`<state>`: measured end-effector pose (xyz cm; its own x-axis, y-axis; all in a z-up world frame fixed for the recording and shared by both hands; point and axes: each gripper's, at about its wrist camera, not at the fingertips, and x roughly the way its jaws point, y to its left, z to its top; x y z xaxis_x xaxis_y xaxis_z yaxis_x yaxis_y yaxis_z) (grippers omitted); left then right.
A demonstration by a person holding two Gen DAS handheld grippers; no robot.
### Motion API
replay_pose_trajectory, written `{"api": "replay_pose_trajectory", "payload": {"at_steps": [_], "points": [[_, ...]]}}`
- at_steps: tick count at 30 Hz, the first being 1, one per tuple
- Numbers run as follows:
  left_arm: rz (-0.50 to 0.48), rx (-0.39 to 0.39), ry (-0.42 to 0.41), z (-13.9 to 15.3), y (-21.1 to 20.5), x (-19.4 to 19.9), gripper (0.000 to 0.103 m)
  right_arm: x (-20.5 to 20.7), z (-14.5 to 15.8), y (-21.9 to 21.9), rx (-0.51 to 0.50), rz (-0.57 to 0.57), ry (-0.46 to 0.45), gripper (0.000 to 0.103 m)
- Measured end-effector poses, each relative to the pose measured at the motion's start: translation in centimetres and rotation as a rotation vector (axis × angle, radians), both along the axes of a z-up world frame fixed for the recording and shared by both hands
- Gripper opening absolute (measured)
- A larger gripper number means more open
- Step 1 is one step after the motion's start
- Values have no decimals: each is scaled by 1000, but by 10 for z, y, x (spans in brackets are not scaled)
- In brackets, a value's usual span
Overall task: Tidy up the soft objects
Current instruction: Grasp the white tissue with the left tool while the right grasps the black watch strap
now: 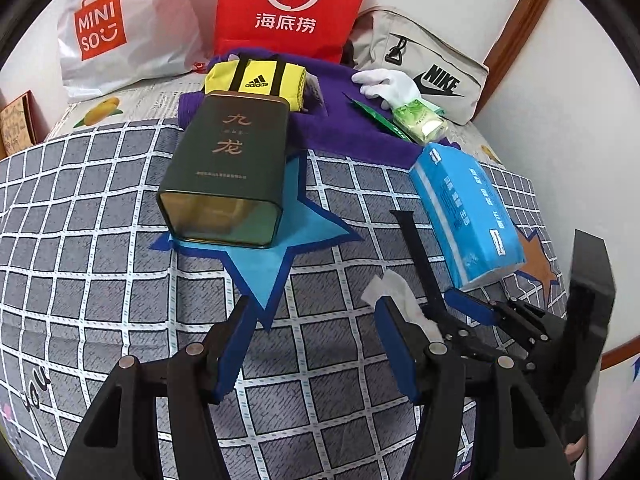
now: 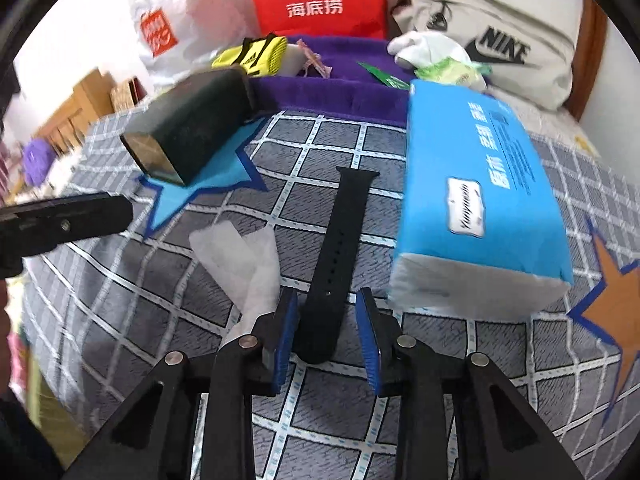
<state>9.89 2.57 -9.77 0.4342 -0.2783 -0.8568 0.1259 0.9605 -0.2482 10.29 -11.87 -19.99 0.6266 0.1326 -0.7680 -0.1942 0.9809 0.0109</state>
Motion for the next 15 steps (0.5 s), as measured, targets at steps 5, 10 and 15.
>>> {"api": "replay_pose_trajectory", "payload": {"at_steps": [5, 10, 15], "points": [[-21, -5, -5, 0, -5, -1, 59, -5, 0, -1, -27, 10, -18, 22], [-33, -10, -3, -2, -7, -2, 59, -17, 4, -18, 35, 14, 21, 21], [-36, -23, 8, -6, -7, -2, 59, -39, 1, -30, 12, 20, 65, 21]]}}
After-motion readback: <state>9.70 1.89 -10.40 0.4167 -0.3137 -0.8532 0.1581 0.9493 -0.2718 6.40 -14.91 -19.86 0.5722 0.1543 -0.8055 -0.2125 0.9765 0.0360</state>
